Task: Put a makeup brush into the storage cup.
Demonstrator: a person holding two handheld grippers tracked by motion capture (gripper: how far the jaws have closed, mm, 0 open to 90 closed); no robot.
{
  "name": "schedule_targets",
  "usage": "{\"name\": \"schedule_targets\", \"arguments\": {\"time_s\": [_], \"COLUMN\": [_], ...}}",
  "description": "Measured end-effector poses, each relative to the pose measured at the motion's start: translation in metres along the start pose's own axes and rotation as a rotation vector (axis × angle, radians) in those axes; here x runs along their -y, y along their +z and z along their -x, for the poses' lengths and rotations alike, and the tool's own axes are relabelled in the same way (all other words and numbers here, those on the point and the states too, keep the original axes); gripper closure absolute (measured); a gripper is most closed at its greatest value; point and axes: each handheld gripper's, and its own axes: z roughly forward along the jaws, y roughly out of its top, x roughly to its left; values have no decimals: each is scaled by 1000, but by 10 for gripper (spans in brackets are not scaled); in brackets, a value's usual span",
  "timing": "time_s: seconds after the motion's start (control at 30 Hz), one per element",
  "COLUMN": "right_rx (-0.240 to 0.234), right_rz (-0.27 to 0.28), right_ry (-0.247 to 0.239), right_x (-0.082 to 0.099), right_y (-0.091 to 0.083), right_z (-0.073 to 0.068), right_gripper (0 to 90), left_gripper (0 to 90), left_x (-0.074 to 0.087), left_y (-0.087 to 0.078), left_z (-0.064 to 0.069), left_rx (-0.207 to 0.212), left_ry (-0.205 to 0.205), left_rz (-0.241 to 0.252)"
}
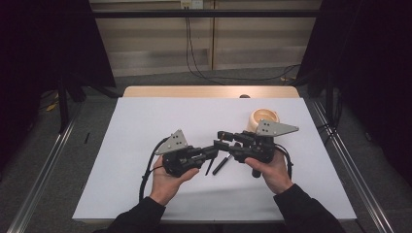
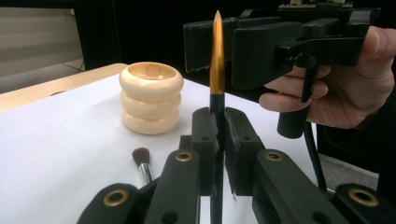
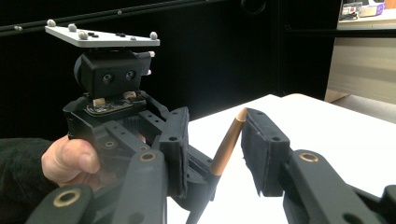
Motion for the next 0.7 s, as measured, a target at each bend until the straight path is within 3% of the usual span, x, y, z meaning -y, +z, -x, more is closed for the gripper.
{"name": "schedule_targets", "arguments": {"time_s": [0.27, 0.47, 0.7], "right_rx": [-10, -21, -28], "right_rz": [-21, -25, -30], "right_ry": [25, 48, 46], "right_x": [3, 4, 4], "right_y": [2, 3, 4], "right_z": [1, 2, 2], "right_gripper": [691, 829, 841], "left_gripper": [835, 838, 838], "left_x": [0, 1, 2], "left_y": [-1, 0, 2], "left_z": [-1, 1, 1], "left_rx": [4, 7, 7], "left_ry": [1, 3, 8], "left_rz": [-3, -3, -10]}}
